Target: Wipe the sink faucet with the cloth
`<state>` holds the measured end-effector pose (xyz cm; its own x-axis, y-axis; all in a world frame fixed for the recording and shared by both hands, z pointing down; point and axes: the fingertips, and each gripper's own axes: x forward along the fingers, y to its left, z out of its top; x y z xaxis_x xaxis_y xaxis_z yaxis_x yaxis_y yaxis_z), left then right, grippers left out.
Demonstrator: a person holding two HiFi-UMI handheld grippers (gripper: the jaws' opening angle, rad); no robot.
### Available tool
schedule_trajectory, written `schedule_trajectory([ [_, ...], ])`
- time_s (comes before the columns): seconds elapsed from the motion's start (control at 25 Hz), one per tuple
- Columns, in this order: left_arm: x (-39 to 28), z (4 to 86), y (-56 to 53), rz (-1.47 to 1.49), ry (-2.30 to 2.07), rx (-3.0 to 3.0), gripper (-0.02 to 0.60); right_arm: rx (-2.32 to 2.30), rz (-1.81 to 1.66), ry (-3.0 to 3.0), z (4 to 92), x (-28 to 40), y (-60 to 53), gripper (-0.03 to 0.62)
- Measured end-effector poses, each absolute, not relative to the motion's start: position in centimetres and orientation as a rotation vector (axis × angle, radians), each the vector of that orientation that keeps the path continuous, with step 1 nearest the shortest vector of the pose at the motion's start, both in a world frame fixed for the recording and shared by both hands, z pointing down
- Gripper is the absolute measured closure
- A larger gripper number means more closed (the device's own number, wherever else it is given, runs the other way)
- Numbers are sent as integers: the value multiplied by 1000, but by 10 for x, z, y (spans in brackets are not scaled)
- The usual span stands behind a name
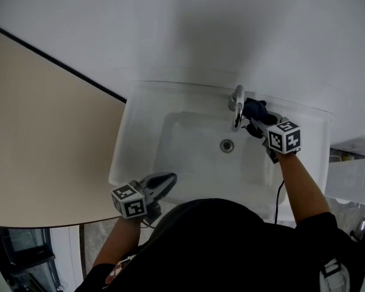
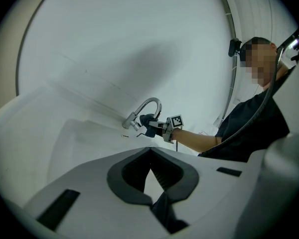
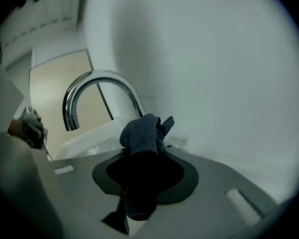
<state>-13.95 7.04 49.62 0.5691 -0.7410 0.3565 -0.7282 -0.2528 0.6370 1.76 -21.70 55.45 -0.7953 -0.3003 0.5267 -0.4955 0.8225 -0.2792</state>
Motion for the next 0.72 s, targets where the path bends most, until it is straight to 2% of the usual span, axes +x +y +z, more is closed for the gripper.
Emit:
schedule_trajectory([
  [0.08,-139,496,69,-19,-1170,2008,581,557,276,-2465,552,-1,-213,493],
  [0.16,-138,497,68,-17,-1167,2006,581,538,141,-2379,567,-21,-210,493],
  [0.72,-139,500,76,-28,-1176,1990,581,449,150,-2297,612,-27,-170,499],
])
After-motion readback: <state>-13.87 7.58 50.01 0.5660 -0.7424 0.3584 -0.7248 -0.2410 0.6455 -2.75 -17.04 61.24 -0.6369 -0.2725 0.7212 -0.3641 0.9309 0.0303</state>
